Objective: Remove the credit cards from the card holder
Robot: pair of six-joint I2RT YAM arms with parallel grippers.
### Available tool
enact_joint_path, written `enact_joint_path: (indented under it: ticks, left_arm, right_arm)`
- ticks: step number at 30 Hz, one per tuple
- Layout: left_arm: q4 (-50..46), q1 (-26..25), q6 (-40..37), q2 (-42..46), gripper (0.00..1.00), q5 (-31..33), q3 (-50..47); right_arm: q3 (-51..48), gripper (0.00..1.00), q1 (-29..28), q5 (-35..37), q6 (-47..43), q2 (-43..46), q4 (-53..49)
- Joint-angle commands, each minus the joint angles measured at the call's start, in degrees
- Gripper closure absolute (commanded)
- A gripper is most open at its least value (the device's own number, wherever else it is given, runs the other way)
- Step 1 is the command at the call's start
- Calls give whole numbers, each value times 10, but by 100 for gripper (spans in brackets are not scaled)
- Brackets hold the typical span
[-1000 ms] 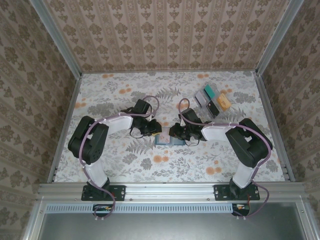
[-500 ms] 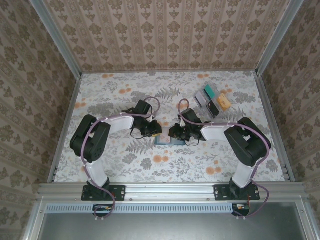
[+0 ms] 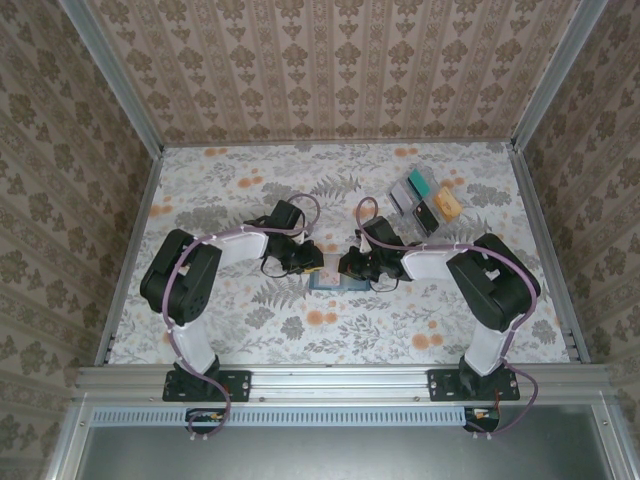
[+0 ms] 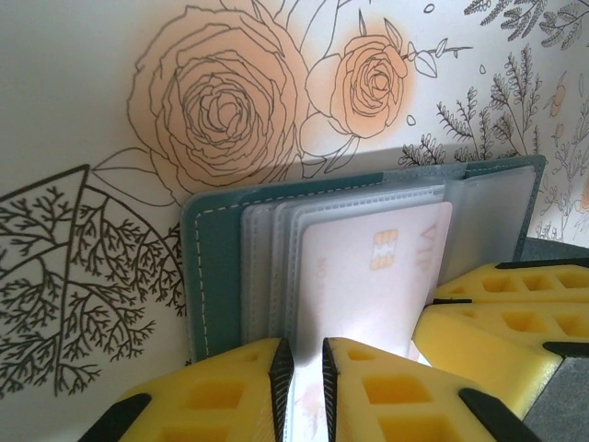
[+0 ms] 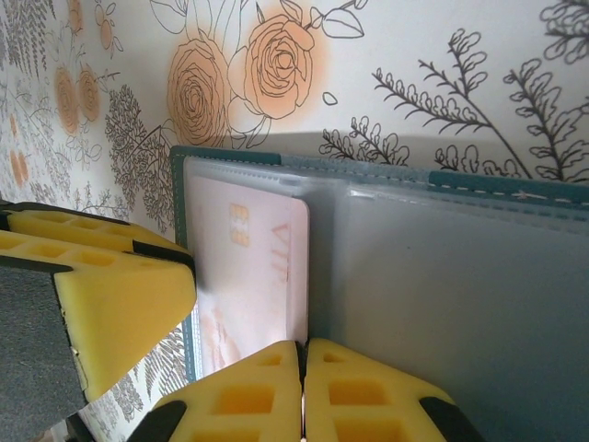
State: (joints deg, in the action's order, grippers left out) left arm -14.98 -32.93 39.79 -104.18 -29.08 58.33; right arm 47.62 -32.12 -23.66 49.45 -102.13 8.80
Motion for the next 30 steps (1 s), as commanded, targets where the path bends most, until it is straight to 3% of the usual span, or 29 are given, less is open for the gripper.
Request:
enact_joint_path:
  ticks: [1,17,30]
  left_arm:
    - [-25,0,-12,1,77,20,-3]
    - [-53,8,-31,30,77,25,22]
    - [-19,-13,-9,27,80,2,30]
  right_arm:
    - [-7,93,0,29,-15,23,-22]
    - [-26,98,9,70,-16,38,-49]
    - [-14,98,10,33,-28,29,-33]
